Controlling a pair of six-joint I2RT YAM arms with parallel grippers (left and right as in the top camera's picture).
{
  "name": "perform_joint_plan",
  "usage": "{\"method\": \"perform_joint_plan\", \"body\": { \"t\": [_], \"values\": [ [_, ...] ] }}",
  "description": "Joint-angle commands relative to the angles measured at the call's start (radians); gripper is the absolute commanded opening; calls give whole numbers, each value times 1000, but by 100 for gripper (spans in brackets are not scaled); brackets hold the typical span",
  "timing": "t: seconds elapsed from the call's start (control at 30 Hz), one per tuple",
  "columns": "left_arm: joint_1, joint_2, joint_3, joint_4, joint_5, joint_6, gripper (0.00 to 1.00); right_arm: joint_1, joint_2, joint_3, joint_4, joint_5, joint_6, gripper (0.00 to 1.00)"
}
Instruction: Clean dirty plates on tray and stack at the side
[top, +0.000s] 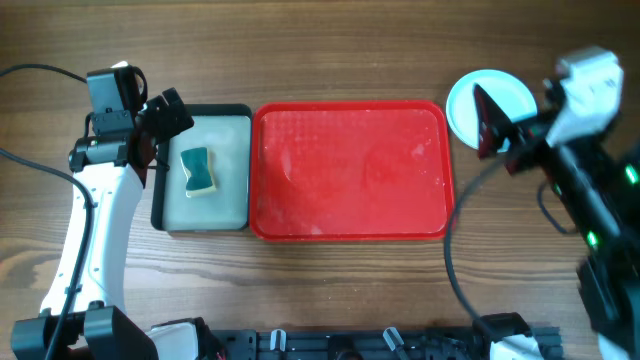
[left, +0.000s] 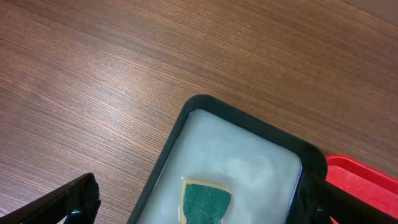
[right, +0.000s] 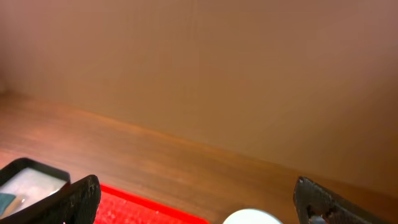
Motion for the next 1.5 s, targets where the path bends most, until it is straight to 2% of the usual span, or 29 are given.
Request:
{"method": "perform_joint_plan", "body": {
  "t": [0.0,0.23,0.33,0.47,0.57,0.7,0.87,1.0,1.1,1.17,1.27,1.4,1.47],
  "values": [
    [4,0,6,3,1,-16,100,0,-102,2,-24,32,-121,100],
    [4,0,6,3,1,-16,100,0,-259,-17,-77,31,-167,100],
    [4,0,6,3,1,-16,100,0,-347,-127,-27,12,-166,100],
    [4,0,6,3,1,-16,100,-12,-494,-354,151,0,-163,100],
    [4,0,6,3,1,-16,100,-41,-632,-592,352,-28,-163,100],
    [4,0,6,3,1,-16,100,-72,-753,-832,577,-36,-86,100],
    [4,0,6,3,1,-16,100,-89,-842,-1087,817,-36,-2,100],
    [4,0,6,3,1,-16,100,-92,-882,-1257,923,-32,60,100],
    [4,0,6,3,1,-16,100,-96,-882,-1324,918,-32,121,100],
    [4,0,6,3,1,-16,100,-96,-882,-1326,851,-23,150,100],
    [4,0,6,3,1,-16,100,-96,-882,-1326,805,-25,151,100],
    [4,0,6,3,1,-16,100,-96,-882,-1326,628,-20,163,100],
    [4,0,6,3,1,-16,100,-96,-882,-1326,629,-21,149,100]
  ]
}}
